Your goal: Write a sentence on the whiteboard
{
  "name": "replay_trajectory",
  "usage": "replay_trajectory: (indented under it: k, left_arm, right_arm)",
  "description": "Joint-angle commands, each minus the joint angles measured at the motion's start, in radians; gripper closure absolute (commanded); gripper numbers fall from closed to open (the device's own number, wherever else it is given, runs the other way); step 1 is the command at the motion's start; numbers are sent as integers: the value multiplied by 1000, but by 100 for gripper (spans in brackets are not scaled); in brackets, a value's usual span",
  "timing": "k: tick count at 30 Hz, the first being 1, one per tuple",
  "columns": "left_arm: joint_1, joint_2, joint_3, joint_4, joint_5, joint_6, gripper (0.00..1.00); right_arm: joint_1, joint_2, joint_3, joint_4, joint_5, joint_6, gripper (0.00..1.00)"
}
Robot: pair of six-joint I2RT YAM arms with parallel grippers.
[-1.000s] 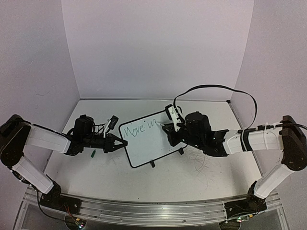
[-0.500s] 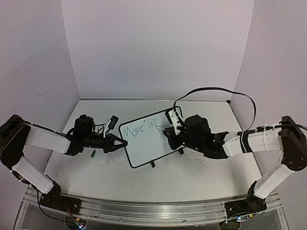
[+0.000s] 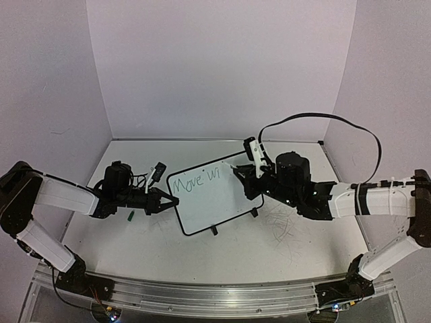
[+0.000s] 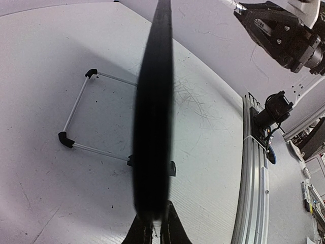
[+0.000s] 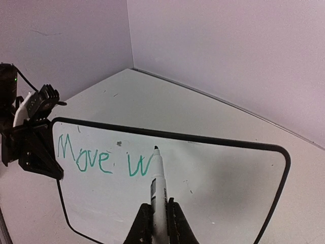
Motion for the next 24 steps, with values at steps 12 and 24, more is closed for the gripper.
replay_trajectory:
  k: [12,24]
  left_arm:
    - [2,-12,30,-39,-42,52,100]
    - [2,-13,32,-44,-39,54,100]
  right_arm:
    - [-20,53,54,12,-9,-30,100]
    - [-20,60,57,10,-11,-70,100]
